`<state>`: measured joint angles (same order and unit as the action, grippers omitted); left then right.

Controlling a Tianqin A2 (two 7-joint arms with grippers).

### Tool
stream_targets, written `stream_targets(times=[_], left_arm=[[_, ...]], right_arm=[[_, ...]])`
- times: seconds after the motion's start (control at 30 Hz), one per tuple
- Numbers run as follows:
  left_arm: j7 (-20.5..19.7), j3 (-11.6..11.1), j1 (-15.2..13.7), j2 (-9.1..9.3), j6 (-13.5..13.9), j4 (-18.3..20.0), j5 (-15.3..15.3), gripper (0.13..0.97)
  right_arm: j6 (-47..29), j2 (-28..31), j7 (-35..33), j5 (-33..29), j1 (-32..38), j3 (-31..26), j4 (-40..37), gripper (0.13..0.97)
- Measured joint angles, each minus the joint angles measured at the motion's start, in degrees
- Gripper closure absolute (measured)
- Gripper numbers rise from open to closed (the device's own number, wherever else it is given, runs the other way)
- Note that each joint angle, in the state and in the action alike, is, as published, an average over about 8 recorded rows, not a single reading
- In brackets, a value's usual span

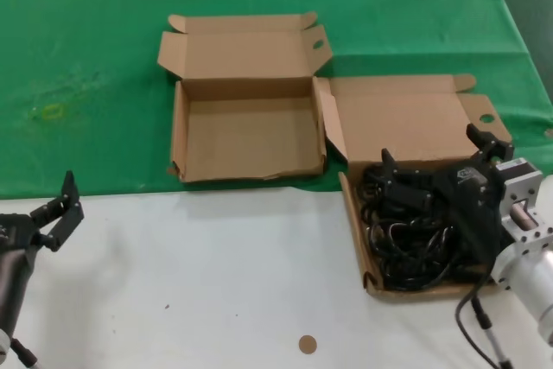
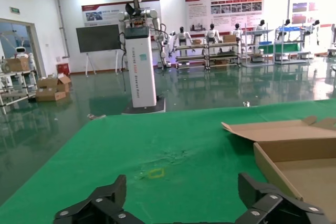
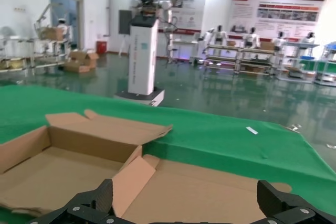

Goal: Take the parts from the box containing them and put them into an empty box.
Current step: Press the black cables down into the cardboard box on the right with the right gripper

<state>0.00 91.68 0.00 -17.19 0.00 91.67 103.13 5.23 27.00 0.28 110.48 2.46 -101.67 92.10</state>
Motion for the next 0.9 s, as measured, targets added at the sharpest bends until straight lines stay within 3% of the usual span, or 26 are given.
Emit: stream_targets(times=[0.27, 0.5, 0.6, 0.7, 0.9], left_arm=[[0.0, 0.0, 0.0, 0.0, 0.0, 0.0, 0.0, 0.42], [0.0, 0.0, 0.0, 0.0, 0.0, 0.0, 0.0, 0.583], [0.0, 0.0, 0.0, 0.0, 0.0, 0.0, 0.0, 0.667], [0.0, 0.0, 0.0, 0.0, 0.0, 0.0, 0.0, 0.667], [0.0, 0.0, 0.0, 0.0, 0.0, 0.0, 0.0, 0.772]], right_arm=[[4.1, 17.0, -1.8, 12.3, 2.5, -12.0, 4.7, 0.129], [1.7, 32.4, -1.8, 19.3, 10.5, -24.9, 6.9, 0.129], [-2.0, 37.9, 0.8, 18.3, 15.9, -30.5, 6.7, 0.129], [-7.7, 42.0, 5.8, 13.8, 20.8, -34.2, 6.0, 0.129], [-22.3, 45.6, 14.4, 2.4, 26.7, -35.1, 3.7, 0.129]])
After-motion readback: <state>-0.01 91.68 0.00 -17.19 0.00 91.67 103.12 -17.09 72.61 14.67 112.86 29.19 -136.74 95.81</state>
